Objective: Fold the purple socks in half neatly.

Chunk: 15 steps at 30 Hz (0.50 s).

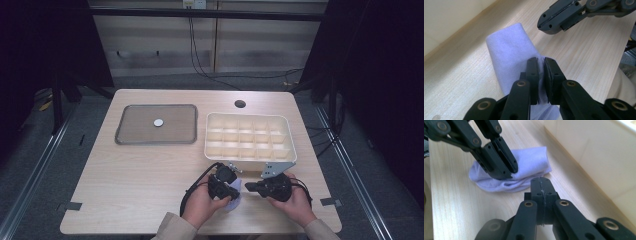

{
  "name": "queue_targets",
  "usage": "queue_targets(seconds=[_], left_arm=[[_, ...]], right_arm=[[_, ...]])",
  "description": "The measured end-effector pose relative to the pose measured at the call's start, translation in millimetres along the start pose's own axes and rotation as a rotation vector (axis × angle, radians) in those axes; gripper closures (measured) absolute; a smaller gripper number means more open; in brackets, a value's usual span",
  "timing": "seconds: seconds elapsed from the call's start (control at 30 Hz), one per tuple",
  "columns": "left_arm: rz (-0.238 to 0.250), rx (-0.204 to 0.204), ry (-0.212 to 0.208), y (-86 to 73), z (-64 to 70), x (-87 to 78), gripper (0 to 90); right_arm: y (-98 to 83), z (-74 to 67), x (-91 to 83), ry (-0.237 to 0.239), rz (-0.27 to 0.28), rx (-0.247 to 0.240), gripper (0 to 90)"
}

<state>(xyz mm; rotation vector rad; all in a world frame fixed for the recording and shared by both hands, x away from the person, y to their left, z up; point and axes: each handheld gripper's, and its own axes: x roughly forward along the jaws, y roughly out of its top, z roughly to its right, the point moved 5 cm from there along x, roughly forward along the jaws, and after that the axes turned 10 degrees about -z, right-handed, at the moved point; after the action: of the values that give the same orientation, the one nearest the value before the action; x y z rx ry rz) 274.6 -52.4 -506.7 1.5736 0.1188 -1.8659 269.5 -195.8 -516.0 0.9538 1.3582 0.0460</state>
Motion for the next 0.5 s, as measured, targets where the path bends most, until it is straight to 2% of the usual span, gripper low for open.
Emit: queue_targets(seconds=[0.5], left_arm=[[0.015, -0.006, -0.005, -1.8, -0.5, 0.1, 82.9]], right_arm=[[14.8, 7.1, -7.8, -0.013, 0.049, 0.015, 90.0]])
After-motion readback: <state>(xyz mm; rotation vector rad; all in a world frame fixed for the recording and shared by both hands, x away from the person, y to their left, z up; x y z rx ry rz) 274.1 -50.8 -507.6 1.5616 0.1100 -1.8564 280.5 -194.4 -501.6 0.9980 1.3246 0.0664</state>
